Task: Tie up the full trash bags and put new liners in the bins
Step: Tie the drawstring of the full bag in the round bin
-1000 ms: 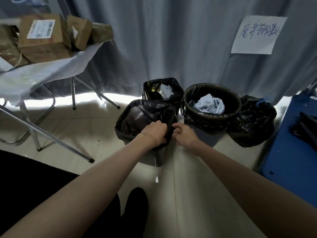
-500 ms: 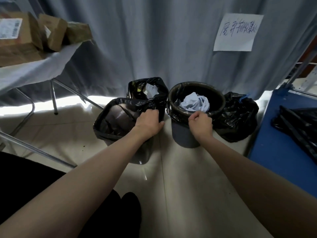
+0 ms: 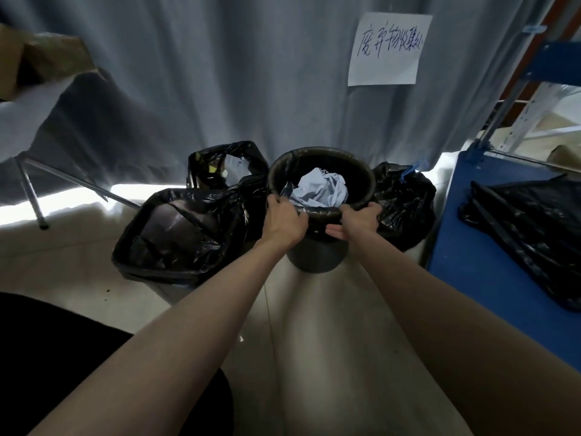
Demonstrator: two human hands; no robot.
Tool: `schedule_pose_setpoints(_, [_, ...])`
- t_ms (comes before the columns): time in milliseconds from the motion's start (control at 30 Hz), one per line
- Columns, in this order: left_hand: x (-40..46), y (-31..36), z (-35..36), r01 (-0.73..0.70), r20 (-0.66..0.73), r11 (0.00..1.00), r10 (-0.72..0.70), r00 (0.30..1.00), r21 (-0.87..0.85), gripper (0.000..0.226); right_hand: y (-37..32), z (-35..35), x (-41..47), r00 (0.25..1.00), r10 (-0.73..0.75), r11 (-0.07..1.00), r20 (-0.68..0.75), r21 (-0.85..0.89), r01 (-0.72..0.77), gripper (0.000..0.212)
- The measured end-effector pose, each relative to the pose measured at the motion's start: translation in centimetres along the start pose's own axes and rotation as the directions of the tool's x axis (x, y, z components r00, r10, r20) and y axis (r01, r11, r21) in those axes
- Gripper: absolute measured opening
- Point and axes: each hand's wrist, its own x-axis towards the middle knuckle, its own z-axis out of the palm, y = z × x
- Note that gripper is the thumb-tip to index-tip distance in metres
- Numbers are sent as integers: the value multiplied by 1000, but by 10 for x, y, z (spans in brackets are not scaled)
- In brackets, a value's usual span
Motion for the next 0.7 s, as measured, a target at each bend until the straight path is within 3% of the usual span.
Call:
schedule_pose_setpoints(367, [-1, -2, 2, -15, -64, 999, 17, 998, 29, 51, -1, 10, 11, 996, 68, 987, -54, 147, -59, 66])
schedule_pose_setpoints(567, [-9, -13, -9, -44, -61, 997, 48, 997, 58, 52, 8, -20, -1, 996, 13, 999, -89, 42, -10, 65])
schedule_pose_setpoints(700, [-17, -18, -14, -84, -23, 990, 87, 996, 113, 54, 15, -61, -9, 994, -55, 982, -93, -183, 37, 57])
